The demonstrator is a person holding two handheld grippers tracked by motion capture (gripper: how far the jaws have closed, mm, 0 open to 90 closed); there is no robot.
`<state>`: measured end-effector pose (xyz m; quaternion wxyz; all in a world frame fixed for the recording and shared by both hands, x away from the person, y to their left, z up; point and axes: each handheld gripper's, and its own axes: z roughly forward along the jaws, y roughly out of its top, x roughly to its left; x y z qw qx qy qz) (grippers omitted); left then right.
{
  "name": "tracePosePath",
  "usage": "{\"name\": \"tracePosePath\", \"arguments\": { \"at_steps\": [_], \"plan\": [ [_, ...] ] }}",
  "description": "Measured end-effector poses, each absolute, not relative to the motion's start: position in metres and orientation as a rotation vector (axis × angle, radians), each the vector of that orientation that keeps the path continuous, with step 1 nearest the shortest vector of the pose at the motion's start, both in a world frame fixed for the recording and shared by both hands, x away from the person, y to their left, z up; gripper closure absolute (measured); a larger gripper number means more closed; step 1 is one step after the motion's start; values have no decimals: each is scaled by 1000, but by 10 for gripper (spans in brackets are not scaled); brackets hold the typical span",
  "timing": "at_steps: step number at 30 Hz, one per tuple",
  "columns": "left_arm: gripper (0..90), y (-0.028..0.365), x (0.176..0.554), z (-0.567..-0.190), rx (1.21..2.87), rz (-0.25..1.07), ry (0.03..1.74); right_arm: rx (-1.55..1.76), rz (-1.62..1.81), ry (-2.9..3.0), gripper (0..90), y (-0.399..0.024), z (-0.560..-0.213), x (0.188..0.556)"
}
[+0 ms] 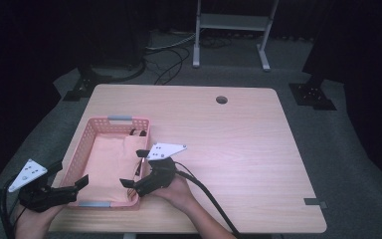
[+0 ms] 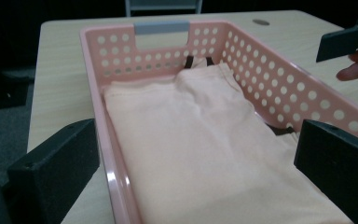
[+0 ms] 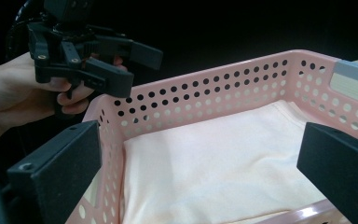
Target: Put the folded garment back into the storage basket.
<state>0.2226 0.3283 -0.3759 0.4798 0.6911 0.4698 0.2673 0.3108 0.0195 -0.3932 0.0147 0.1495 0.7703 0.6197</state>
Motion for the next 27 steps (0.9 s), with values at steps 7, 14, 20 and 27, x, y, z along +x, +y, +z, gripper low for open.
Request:
{"name": "tracePosePath", "arguments": {
  "at_steps": [7, 14, 20, 27],
  "plan": [
    [0, 322, 221, -364, 1672, 666, 1106, 434, 1933, 2376, 0, 13, -387, 308],
    [0, 303, 226, -347, 1668, 673, 1039, 423, 1930, 2322, 0, -6, -374, 307],
    [0, 283, 233, -339, 1651, 649, 974, 431, 1899, 2308, 0, -29, -364, 307],
    [0, 251, 245, -330, 1693, 607, 907, 437, 1862, 2268, 0, -59, -354, 303]
  ]
}}
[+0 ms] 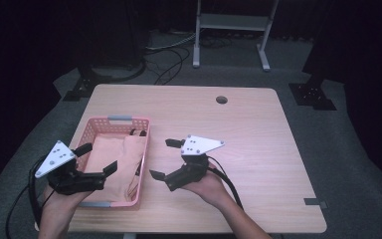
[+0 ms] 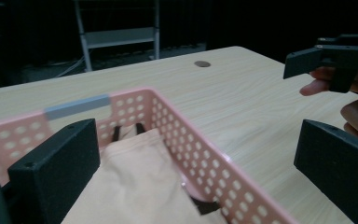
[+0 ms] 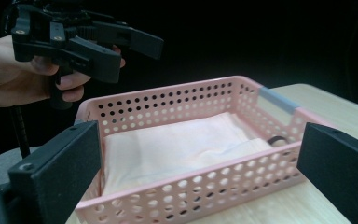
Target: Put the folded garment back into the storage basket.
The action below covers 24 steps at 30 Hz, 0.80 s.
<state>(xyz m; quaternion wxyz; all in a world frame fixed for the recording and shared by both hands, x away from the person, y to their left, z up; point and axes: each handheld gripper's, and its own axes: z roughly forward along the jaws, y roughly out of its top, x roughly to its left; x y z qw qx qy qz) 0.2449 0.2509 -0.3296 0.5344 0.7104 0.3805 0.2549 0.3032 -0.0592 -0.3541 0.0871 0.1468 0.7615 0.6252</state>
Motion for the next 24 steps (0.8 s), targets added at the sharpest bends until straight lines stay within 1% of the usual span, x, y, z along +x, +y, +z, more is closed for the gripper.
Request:
{"name": "tracePosePath", "arguments": {
  "at_steps": [11, 14, 15, 16, 18, 19, 24],
  "plan": [
    [0, 197, 260, -319, 1732, 541, 793, 489, 1808, 2227, 0, -109, -345, 303],
    [0, 189, 262, -319, 1741, 536, 777, 508, 1805, 2217, 0, -123, -345, 303],
    [0, 183, 264, -319, 1743, 527, 765, 508, 1805, 2217, 0, -123, -345, 303],
    [0, 173, 266, -318, 1745, 506, 750, 525, 1795, 2209, 0, -135, -345, 303],
    [0, 168, 268, -318, 1752, 501, 738, 533, 1783, 2209, 0, -143, -345, 302],
    [0, 157, 270, -317, 1762, 487, 717, 532, 1776, 2207, 0, -148, -345, 302],
    [0, 130, 275, -317, 1789, 457, 664, 566, 1761, 2182, 0, -172, -346, 298]
  ]
}}
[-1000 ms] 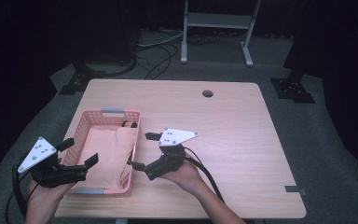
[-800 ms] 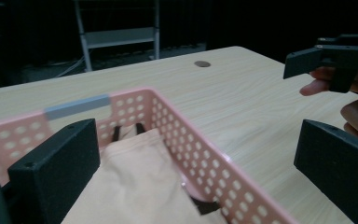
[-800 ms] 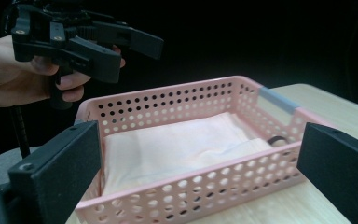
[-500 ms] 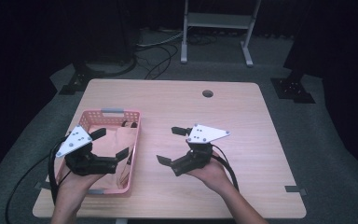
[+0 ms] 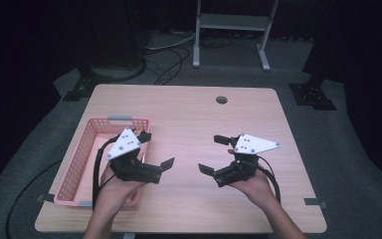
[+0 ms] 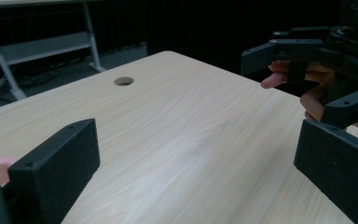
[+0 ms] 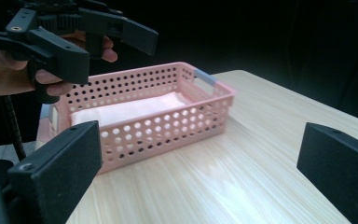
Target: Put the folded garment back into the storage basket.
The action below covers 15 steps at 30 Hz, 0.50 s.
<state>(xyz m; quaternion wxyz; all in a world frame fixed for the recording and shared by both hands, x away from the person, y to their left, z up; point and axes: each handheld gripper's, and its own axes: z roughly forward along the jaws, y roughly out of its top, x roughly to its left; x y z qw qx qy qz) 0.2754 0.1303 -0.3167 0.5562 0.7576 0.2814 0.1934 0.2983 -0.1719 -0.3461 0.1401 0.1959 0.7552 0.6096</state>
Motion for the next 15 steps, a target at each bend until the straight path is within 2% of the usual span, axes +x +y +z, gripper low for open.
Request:
{"name": "tracePosePath", "arguments": {
  "at_steps": [15],
  "plan": [
    [0, 74, 282, -327, 1836, 359, 539, 680, 1675, 2120, 0, -230, -355, 287]
  ]
}}
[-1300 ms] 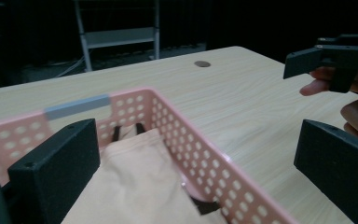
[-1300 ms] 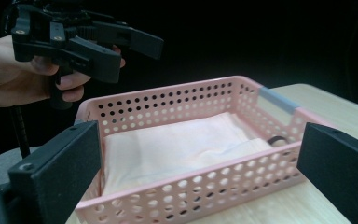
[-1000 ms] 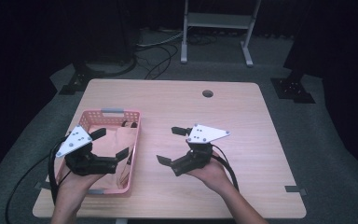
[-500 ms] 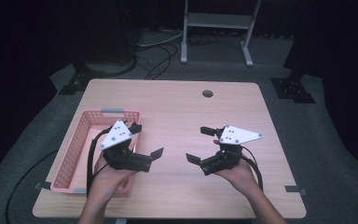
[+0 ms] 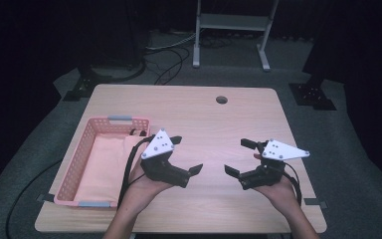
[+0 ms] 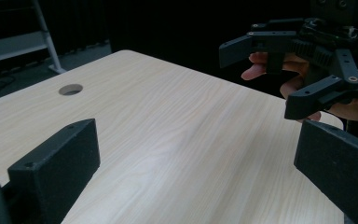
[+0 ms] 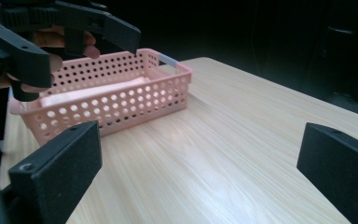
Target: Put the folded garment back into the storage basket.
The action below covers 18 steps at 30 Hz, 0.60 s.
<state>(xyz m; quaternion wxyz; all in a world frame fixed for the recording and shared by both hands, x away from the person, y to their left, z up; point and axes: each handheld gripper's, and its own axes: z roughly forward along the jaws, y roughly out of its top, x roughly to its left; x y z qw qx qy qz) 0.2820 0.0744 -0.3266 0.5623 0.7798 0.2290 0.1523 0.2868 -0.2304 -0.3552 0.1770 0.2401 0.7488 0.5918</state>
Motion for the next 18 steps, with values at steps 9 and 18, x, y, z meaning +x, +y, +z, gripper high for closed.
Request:
{"name": "tracePosePath", "arguments": {
  "at_steps": [9, 18],
  "plan": [
    [0, 53, 280, -342, 1888, 334, 485, 736, 1618, 2121, 0, -250, -370, 281],
    [0, 36, 278, -363, 1957, 306, 473, 790, 1549, 2136, 0, -268, -389, 272]
  ]
}}
